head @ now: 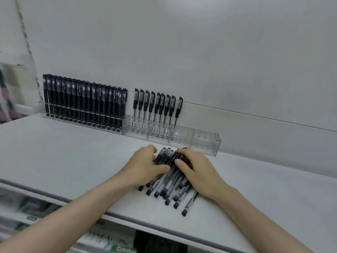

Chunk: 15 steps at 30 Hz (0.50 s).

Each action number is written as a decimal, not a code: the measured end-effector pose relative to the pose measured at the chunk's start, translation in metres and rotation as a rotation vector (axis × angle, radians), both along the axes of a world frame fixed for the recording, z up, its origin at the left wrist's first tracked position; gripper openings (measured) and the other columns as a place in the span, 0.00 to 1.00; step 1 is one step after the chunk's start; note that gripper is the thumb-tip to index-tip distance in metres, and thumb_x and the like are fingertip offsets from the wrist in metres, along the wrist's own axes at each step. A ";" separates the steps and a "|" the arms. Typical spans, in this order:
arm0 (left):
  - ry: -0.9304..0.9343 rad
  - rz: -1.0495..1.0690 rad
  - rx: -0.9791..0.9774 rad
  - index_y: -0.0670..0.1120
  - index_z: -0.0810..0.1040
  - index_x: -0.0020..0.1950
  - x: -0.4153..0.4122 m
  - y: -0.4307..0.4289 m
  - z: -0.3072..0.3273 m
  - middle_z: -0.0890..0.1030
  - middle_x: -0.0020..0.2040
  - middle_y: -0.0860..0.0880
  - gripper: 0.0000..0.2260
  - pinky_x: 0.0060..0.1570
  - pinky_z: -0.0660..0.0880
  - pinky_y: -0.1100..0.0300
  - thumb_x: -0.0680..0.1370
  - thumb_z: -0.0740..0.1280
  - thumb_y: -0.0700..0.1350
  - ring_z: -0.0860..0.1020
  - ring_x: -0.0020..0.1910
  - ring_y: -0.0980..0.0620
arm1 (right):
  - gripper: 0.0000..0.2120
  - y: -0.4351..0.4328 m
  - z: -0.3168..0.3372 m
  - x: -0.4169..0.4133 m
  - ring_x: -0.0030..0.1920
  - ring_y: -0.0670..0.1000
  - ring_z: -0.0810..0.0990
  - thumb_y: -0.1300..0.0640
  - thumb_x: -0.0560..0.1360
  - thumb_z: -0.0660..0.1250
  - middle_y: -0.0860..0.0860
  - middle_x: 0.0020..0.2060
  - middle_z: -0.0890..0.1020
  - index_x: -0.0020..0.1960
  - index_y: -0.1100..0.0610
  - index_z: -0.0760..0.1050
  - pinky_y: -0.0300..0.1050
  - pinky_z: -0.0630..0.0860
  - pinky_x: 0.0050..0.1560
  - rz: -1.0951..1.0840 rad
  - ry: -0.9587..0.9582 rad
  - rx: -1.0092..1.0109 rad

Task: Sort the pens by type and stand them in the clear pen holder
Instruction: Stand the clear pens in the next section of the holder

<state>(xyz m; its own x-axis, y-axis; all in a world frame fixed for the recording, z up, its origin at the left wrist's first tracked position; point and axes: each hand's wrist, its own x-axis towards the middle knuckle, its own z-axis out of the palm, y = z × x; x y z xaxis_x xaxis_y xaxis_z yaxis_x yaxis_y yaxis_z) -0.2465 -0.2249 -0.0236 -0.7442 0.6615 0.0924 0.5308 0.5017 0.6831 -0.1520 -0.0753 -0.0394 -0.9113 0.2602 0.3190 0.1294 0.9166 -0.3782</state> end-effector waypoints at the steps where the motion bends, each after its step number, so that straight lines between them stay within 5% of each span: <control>1: -0.030 0.014 -0.002 0.42 0.67 0.67 -0.002 0.001 0.001 0.73 0.50 0.51 0.28 0.47 0.70 0.62 0.72 0.72 0.52 0.74 0.50 0.52 | 0.18 0.000 0.001 0.001 0.64 0.50 0.70 0.47 0.81 0.56 0.47 0.63 0.76 0.69 0.51 0.68 0.47 0.65 0.64 0.001 0.002 -0.005; 8: -0.126 -0.027 -0.025 0.41 0.82 0.42 -0.021 0.000 0.007 0.82 0.36 0.44 0.13 0.40 0.73 0.58 0.69 0.75 0.50 0.77 0.34 0.52 | 0.17 -0.002 0.005 0.002 0.63 0.51 0.71 0.48 0.81 0.57 0.48 0.62 0.76 0.68 0.52 0.69 0.48 0.66 0.63 0.011 -0.022 -0.015; 15: -0.141 -0.058 -0.084 0.31 0.79 0.43 -0.019 0.000 0.013 0.72 0.29 0.45 0.14 0.24 0.62 0.65 0.73 0.71 0.44 0.67 0.23 0.53 | 0.18 -0.003 0.005 0.003 0.63 0.51 0.72 0.48 0.81 0.56 0.49 0.61 0.77 0.68 0.52 0.69 0.50 0.66 0.63 0.003 -0.035 -0.024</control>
<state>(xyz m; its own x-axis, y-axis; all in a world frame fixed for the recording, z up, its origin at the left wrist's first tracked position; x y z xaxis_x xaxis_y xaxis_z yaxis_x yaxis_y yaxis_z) -0.2658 -0.2245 -0.0110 -0.7066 0.7044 -0.0679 0.4619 0.5318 0.7098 -0.1494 -0.0779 -0.0348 -0.9226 0.2644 0.2808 0.1399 0.9078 -0.3953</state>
